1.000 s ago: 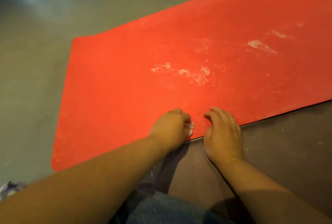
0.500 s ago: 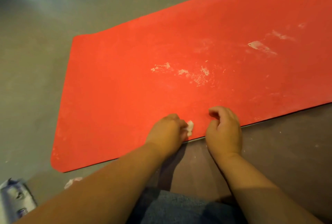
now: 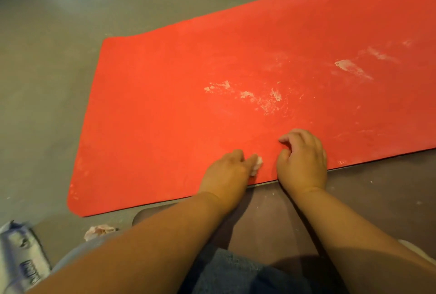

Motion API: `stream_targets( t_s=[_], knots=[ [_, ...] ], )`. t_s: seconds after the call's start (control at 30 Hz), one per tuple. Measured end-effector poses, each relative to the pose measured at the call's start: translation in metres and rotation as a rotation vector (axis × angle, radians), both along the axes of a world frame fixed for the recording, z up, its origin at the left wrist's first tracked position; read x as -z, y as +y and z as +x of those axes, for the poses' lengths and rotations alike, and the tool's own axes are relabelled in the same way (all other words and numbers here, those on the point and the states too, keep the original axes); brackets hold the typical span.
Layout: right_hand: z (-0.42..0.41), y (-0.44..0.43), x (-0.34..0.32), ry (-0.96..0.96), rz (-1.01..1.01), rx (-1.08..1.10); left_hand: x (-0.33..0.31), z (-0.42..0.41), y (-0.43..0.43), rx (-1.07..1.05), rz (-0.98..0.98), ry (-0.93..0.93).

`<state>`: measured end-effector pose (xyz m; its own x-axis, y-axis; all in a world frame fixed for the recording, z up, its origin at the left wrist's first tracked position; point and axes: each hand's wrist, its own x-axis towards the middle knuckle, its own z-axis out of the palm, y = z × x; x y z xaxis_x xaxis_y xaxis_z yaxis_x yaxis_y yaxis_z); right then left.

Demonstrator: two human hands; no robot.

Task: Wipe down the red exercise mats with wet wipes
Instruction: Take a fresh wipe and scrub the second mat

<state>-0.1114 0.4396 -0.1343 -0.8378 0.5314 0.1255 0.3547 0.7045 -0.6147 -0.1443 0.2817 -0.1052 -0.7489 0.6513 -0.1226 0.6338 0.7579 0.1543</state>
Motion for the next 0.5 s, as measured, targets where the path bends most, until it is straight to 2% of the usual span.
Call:
stream_targets(
  t_s=[0.07,0.1,0.13,0.23,0.3,0.37,0.43,0.5],
  knots=[
    [0.0,0.0,0.001,0.015,0.003,-0.007,-0.002,-0.009,-0.006,0.105,-0.002,-0.031],
    [0.0,0.001,0.002,0.021,0.005,-0.008,-0.003,-0.018,-0.012,0.085,-0.015,-0.025],
    [0.0,0.002,0.002,0.021,0.008,-0.004,-0.004,-0.029,-0.021,-0.015,-0.014,-0.029],
    [-0.001,0.0,0.003,-0.018,0.031,-0.006,-0.008,-0.07,-0.055,-0.557,0.049,0.028],
    [-0.005,-0.003,0.005,-0.048,0.04,-0.001,-0.007,-0.075,-0.048,-0.737,0.039,0.069],
    [-0.007,-0.003,0.006,-0.078,0.032,0.001,-0.005,-0.057,-0.012,-0.631,0.11,0.019],
    [-0.007,-0.002,0.007,-0.092,0.014,-0.006,-0.002,-0.025,0.023,-0.334,0.221,-0.039],
    [-0.005,-0.001,0.006,-0.096,-0.009,-0.015,-0.003,-0.011,0.03,-0.046,0.224,-0.107]
  ],
)
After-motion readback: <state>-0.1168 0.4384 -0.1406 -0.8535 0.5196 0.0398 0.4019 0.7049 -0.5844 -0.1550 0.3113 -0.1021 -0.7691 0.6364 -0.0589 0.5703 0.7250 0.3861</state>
